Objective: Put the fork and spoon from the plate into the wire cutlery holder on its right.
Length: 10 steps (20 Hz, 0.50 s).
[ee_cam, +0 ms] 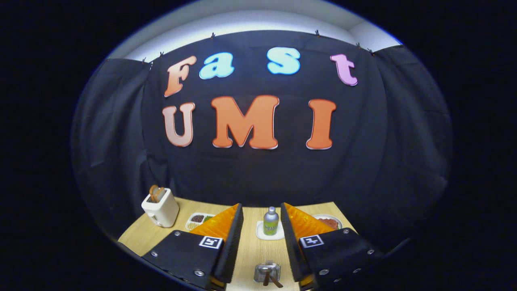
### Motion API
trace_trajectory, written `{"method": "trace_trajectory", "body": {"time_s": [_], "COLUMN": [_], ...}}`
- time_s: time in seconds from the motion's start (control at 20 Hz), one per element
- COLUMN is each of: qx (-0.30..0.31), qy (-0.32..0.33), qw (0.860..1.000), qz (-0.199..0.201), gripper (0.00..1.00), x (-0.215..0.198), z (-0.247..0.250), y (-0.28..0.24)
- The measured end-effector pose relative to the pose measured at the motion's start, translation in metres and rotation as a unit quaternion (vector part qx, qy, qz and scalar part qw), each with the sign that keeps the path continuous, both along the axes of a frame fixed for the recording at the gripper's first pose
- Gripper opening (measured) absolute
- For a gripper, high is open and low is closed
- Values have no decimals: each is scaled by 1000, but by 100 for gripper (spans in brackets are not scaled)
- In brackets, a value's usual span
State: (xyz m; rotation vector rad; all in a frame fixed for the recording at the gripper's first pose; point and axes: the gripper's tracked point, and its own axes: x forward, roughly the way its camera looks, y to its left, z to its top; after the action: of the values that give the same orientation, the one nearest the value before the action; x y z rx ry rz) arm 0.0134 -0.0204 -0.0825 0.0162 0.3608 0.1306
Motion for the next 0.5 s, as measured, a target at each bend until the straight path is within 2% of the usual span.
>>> {"method": "trace_trajectory", "body": {"time_s": [0.1,0.15,0.25,0.5], "qx": [-11,-14,-15,-9], "qy": [-35,-49,-75,-122], "qw": [999,998,997,991], "qz": [-15,-19,-30,-60], "gripper": [74,87,97,98], "x": [4,5,4,2], "z": [22,31,48,71], "y": [-6,-7,-10,-22]}}
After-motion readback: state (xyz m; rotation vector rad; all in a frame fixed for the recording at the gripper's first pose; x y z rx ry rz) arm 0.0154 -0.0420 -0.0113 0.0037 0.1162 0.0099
